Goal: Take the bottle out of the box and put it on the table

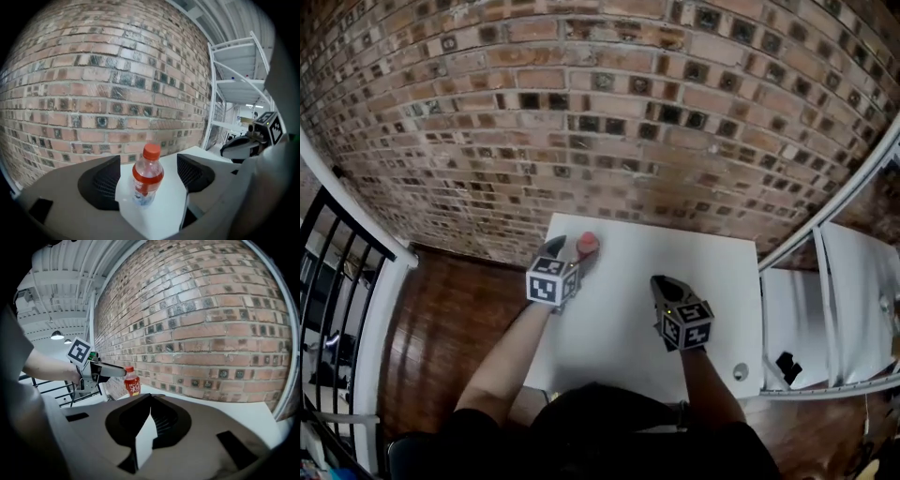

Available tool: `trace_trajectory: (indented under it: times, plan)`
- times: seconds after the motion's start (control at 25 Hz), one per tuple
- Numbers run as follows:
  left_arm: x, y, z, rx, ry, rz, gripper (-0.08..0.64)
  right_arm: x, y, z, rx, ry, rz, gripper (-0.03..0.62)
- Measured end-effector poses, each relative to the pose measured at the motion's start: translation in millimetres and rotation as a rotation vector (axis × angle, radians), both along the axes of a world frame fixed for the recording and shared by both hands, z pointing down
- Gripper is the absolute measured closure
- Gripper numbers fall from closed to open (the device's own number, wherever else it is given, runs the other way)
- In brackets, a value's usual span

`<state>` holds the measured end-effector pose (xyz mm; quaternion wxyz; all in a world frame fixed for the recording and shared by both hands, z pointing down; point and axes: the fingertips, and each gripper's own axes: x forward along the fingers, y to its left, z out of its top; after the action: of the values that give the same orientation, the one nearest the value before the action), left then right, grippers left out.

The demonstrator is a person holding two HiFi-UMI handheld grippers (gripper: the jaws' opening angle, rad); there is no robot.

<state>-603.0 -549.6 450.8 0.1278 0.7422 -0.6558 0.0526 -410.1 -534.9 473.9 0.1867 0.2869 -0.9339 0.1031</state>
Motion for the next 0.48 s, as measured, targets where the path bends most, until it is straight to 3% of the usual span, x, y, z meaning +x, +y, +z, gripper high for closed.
trace_trajectory:
  times: [0.12, 0.24, 0.32, 0.48]
  plan:
    - [-17.0, 26.1, -42.2, 0.144, 0.023, -0.044, 0.219, 9.1, 11.3, -13.5, 0.029, -0.001, 0.017, 0.588]
    - [-31.6, 60.5, -80.7, 0.322, 0.005, -0.114, 0.441, 24.4, 26.1, -25.5, 0.048, -0.017, 0.055, 0.588]
    - [-39.8, 81.5, -96.0, 0.384, 0.031, -0.136, 0.54, 30.6, 42.4, -35.2, 0.063, -0.032, 0.061, 0.588]
    - [-35.2, 112.8, -105.6, 0.409, 0.063, -0.079, 0.557, 53.3, 71.8, -49.7, 0.088, -0.05, 0.082, 0.588]
